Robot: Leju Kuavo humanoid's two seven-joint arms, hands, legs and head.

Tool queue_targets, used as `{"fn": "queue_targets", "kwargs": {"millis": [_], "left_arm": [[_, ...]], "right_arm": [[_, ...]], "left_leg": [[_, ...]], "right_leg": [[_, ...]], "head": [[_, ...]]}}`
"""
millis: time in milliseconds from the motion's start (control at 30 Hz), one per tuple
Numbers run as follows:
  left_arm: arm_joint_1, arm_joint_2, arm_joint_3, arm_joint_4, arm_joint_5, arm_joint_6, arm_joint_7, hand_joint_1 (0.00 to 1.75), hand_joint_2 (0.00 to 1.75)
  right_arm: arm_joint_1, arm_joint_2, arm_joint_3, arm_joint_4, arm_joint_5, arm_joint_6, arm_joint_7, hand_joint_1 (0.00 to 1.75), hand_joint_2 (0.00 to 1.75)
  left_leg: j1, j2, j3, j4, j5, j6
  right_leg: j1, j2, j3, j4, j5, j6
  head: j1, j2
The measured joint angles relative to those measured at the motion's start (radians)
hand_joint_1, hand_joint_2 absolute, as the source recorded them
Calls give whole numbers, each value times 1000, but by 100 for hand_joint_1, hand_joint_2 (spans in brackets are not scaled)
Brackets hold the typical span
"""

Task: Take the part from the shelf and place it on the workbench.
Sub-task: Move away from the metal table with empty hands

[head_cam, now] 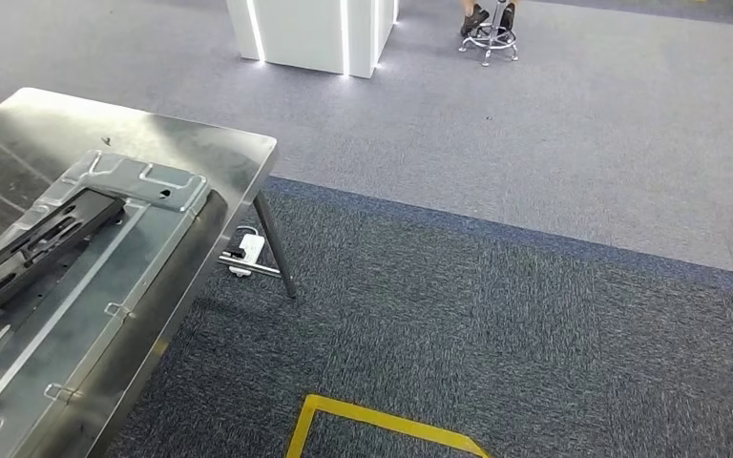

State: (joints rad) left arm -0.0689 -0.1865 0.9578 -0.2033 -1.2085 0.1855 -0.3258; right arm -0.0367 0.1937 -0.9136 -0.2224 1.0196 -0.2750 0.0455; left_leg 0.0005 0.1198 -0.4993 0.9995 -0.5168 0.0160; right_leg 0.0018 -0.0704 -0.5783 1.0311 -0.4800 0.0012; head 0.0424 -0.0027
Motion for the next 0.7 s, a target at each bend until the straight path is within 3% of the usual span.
{"fn": "queue_targets", "kwargs": {"millis": [33,100,167,200,233,267,300,333,400,467,533,600,700], "left_arm": [[-2,0,0,0,0,0,0,0,0],[-5,0,0,0,0,0,-1,0,0],[-4,0,0,0,0,-1,-2,0,0],[-3,0,1,0,0,-2,-2,0,0],[0,0,1,0,0,-4,-2,0,0],[2,0,2,0,0,-7,-1,0,0],[3,0,2,0,0,-9,0,0,0],[4,1,3,0,0,-11,0,0,0],[4,2,5,0,0,-13,0,0,0],[2,3,8,0,1,-14,0,0,0],[-1,2,9,0,1,-14,0,0,0],[-3,1,9,0,0,-14,0,0,0],[1,0,11,0,0,-14,0,0,0]], "right_arm": [[1,0,0,0,0,0,0,0,0],[1,1,0,0,0,1,1,0,0],[-2,2,0,0,1,2,1,0,0],[-3,2,0,0,1,4,1,0,0],[-3,2,0,0,1,5,1,0,0],[-3,2,0,0,2,7,1,0,0],[-3,2,0,0,2,8,1,0,0],[-2,2,0,0,3,8,1,0,0],[-2,2,0,0,3,10,1,0,0],[-2,3,0,0,4,12,1,0,0],[1,3,0,0,4,12,2,0,0],[4,2,0,0,5,12,4,0,0],[2,2,0,0,8,11,5,0,0]], "left_leg": [[1,8,3,-1,-3,-6],[5,-21,-3,31,-31,-17],[10,-80,-52,141,-94,-23],[10,-97,-85,210,-124,-24],[10,-105,-114,265,-139,-23],[10,-108,-129,287,-134,-22],[10,-112,-127,271,-110,-19],[10,-119,-108,220,-71,-16],[11,-158,-59,87,-4,-7],[9,-185,-36,21,14,-2],[8,-173,-32,12,16,5],[12,-150,-26,2,25,17],[12,-111,-24,-4,27,28]], "right_leg": [[-1,12,2,-2,1,-5],[-6,34,7,-9,6,-18],[-8,59,7,-12,9,-27],[-7,72,6,-11,10,-30],[-6,86,5,-10,10,-31],[-5,102,4,-8,9,-32],[-5,117,5,-6,9,-32],[-5,132,6,-5,9,-31],[-5,158,4,-1,8,-28],[-6,178,-2,1,10,-18],[-8,195,-6,-1,14,-4],[-7,170,-17,20,-2,6],[-9,96,-90,170,-85,16]], "head": [[0,0],[0,0],[-1,0],[-1,0],[-1,0],[-1,0],[-1,0],[-1,0],[-1,0],[-1,0],[-1,0],[1,0],[7,0]]}}
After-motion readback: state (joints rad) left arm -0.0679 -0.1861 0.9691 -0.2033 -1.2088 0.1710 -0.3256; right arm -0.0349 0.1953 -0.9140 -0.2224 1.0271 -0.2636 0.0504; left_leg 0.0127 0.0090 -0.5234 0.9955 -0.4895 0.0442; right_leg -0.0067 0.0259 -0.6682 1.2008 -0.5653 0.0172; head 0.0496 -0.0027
